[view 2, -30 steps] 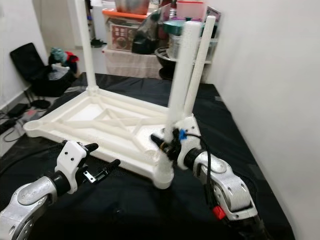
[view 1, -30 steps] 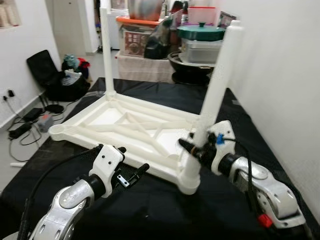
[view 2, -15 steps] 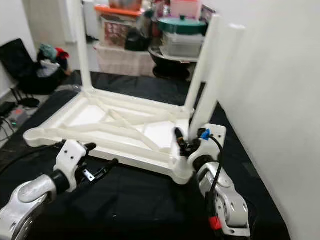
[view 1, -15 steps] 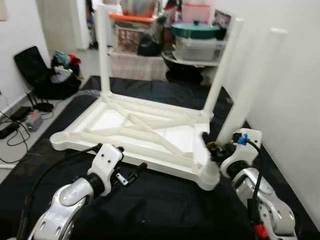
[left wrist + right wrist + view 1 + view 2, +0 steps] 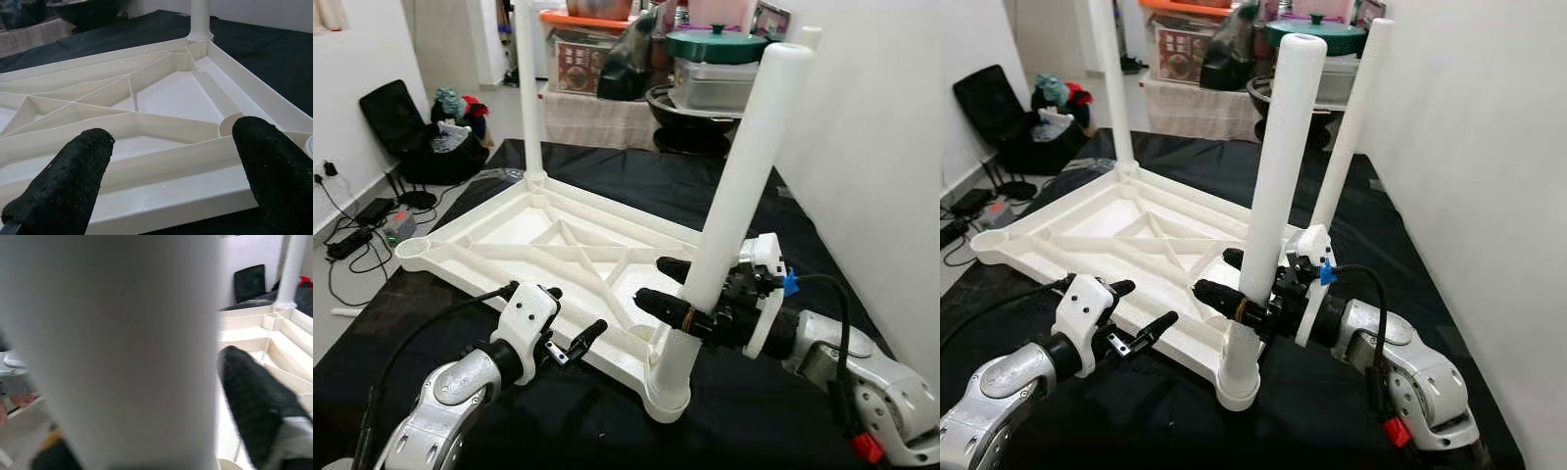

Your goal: Building children table

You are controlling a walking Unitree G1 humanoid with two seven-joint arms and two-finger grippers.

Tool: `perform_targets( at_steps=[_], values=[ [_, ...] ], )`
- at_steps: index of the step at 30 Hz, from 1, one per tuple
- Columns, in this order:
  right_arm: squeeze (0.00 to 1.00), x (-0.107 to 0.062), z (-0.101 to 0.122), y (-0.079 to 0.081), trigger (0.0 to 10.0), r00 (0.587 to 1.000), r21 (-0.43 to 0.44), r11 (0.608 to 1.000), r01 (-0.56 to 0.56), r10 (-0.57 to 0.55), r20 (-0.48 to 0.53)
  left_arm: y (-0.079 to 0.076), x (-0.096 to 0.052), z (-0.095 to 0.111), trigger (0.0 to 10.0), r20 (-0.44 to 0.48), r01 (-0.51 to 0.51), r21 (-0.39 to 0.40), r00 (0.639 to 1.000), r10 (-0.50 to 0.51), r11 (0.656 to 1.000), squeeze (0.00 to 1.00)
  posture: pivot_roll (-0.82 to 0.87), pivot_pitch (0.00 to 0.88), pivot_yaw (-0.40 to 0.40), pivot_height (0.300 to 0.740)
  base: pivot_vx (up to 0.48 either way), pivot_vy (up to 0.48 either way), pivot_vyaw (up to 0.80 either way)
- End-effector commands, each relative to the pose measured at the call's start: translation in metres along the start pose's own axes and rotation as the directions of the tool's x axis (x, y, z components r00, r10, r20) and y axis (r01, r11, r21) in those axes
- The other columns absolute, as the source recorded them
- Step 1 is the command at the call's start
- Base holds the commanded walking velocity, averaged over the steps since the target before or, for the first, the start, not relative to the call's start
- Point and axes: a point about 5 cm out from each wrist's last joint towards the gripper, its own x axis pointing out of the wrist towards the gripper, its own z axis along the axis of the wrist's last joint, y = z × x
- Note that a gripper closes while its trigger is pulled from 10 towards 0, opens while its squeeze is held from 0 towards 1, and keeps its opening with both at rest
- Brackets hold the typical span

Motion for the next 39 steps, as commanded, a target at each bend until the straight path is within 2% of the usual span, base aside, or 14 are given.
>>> perform_targets(
  at_steps=[1, 4, 6, 10, 12, 14, 19, 20, 22, 23, 34, 37, 38, 39],
  values=[
    [0.00, 0.001, -0.004, -0.011, 0.0, 0.996, -0.014, 0.997, 0.082, -0.082, -0.030, -0.001, -0.001, -0.001, 10.0, -0.006, 0.005, 0.004, 1.000, -0.005, 1.000, 0.00, 0.13, 0.000, -0.103, 0.740, 0.000, 0.000, 0.00],
    [0.00, -0.003, -0.025, -0.054, 0.0, 0.857, -0.075, 0.871, 0.485, -0.491, -0.158, -0.001, -0.002, -0.001, 10.0, -0.006, 0.002, 0.004, 1.000, -0.002, 1.000, 0.00, 0.13, 0.000, -0.100, 0.740, 0.000, 0.000, 0.00],
    [0.00, -0.032, -0.044, -0.088, 0.0, 0.515, -0.134, 0.546, 0.827, -0.832, -0.208, -0.001, -0.002, -0.001, 10.0, -0.008, -0.003, 0.005, 1.000, 0.003, 1.000, 0.00, 0.12, 0.000, -0.094, 0.740, 0.000, 0.000, 0.00],
    [0.00, -0.056, -0.061, -0.093, 0.0, 0.281, -0.125, 0.315, 0.941, -0.931, -0.233, 0.000, -0.001, -0.002, 10.0, -0.010, -0.007, 0.007, 1.000, 0.007, 1.000, 0.00, 0.12, 0.000, -0.091, 0.740, 0.000, 0.000, 0.00],
    [0.00, -0.052, -0.067, -0.086, 0.0, 0.307, -0.071, 0.333, 0.940, -0.918, -0.250, 0.000, 0.000, -0.002, 10.0, -0.012, -0.009, 0.010, 1.000, 0.009, 1.000, 0.00, 0.12, 0.000, -0.085, 0.740, 0.000, 0.000, 0.00],
    [0.00, -0.015, -0.055, -0.058, 10.0, 0.599, 0.070, 0.597, 0.799, -0.782, -0.170, 0.001, 0.001, -0.002, 10.0, -0.014, -0.003, 0.011, 1.000, 0.003, 1.000, 0.00, 0.11, 0.000, -0.076, 0.740, 0.000, 0.000, 0.00],
    [0.00, 0.004, -0.033, -0.037, 10.0, 0.768, 0.157, 0.758, 0.633, -0.640, -0.004, -0.001, 0.003, -0.002, 10.0, -0.011, 0.011, 0.009, 1.000, -0.011, 1.000, 0.00, 0.10, 0.000, -0.073, 0.740, 0.000, 0.000, 0.00],
    [1.00, 0.006, -0.025, -0.030, 10.0, 0.831, 0.172, 0.822, 0.543, -0.555, 0.033, -0.001, 0.004, -0.001, 10.0, -0.008, 0.016, 0.009, 1.000, -0.016, 1.000, 0.00, 0.10, 0.000, -0.077, 0.740, 0.000, 0.000, 0.00],
    [1.00, 0.006, -0.025, -0.030, 10.0, 0.831, 0.172, 0.822, 0.543, -0.555, 0.033, -0.001, 0.004, -0.001, 10.0, -0.008, 0.016, 0.009, 1.000, -0.016, 1.000, 0.00, 0.10, 0.000, -0.077, 0.740, 0.000, 0.000, 0.00],
    [0.00, 0.005, -0.002, 0.008, 10.0, 0.985, 0.132, 0.983, 0.128, -0.141, 0.095, -0.001, 0.005, 0.000, 10.0, 0.001, 0.022, 0.006, 1.000, -0.022, 1.000, 0.00, 0.11, 0.000, -0.080, 0.740, 0.000, 0.000, 0.00],
    [0.00, -0.002, 0.012, 0.013, 10.0, 0.998, -0.041, 0.998, -0.055, 0.056, 0.023, -0.002, 0.004, 0.000, 10.0, 0.001, 0.036, 0.005, 0.999, -0.036, 0.999, 0.00, 0.11, 0.000, -0.091, 0.740, 0.000, 0.000, 0.00],
    [0.00, 0.003, 0.005, 0.009, 6.9, 0.999, -0.067, 0.996, -0.051, 0.050, -0.017, 0.000, 0.004, -0.001, 10.0, 0.001, 0.027, 0.007, 1.000, -0.027, 1.000, 0.00, 0.12, 0.000, -0.096, 0.740, 0.000, 0.000, 0.00],
    [0.00, 0.007, -0.012, -0.015, 0.0, 0.980, -0.085, 0.983, 0.161, -0.169, -0.102, 0.000, 0.003, -0.001, 10.0, -0.002, 0.020, 0.009, 1.000, -0.020, 1.000, 0.00, 0.12, 0.000, -0.101, 0.740, 0.000, 0.000, 0.00],
    [0.00, 0.008, -0.024, -0.031, 0.0, 0.934, -0.117, 0.947, 0.300, -0.317, -0.167, 0.001, 0.002, -0.001, 10.0, -0.003, 0.015, 0.010, 1.000, -0.015, 1.000, 0.00, 0.12, 0.000, -0.101, 0.740, 0.000, 0.000, 0.00]
  ],
)
